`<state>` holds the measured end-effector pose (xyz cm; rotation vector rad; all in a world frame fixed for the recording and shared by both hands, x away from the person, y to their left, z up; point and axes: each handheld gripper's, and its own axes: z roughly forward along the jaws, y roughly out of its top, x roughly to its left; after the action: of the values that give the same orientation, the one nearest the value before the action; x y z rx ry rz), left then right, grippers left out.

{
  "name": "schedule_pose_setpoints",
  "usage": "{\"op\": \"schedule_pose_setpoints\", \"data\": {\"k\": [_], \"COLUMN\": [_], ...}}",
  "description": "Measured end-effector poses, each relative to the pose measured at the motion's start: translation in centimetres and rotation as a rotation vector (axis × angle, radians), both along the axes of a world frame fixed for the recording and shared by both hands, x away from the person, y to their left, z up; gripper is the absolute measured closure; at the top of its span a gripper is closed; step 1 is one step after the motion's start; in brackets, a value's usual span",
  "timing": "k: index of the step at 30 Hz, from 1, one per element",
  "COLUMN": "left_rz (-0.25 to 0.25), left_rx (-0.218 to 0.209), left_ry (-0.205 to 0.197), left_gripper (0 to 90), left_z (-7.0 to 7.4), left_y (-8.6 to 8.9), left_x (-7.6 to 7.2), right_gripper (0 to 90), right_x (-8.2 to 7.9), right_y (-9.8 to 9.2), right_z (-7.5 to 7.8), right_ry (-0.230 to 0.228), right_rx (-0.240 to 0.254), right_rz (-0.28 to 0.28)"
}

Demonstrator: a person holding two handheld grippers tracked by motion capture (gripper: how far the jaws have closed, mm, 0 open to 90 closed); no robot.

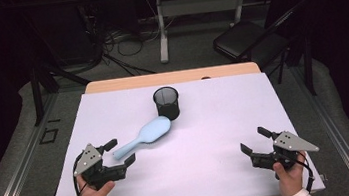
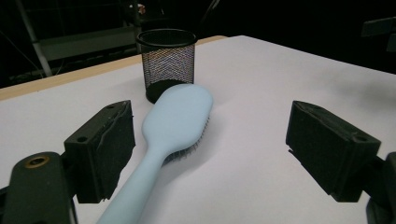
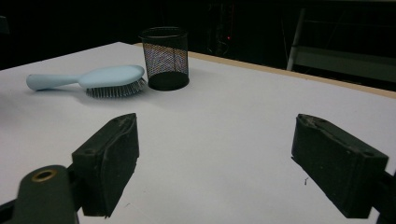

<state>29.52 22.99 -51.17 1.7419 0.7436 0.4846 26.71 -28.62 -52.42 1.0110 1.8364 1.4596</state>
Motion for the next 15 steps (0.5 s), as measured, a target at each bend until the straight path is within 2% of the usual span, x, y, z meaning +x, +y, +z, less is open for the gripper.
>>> {"op": "schedule_pose_setpoints", "data": {"k": [6,8,15], "left_rz": [0.031,0.045,0.053], "left_rx": [0.008,-0.003,0.003], "left_ry": [0.008,0.01,0.014], "left_gripper": [15.9,16.2,16.3], "left_z": [0.0,0.04,0.12], "left_y": [0.22,0.33,0.49], "left_x": [0.34,0.34,0.11], "right_gripper": [14.4,14.5,14.5], "right_x": [-0.14,-0.26,0.03], "right_y": [0.06,0.01,-0.01], "right_z": [-0.1,-0.02,-0.05], "right_ry": [0.008,0.005,0.004], "right_rx": [-0.014,-0.012,-0.011], "right_rz": [0.002,-0.001,0.003]}}
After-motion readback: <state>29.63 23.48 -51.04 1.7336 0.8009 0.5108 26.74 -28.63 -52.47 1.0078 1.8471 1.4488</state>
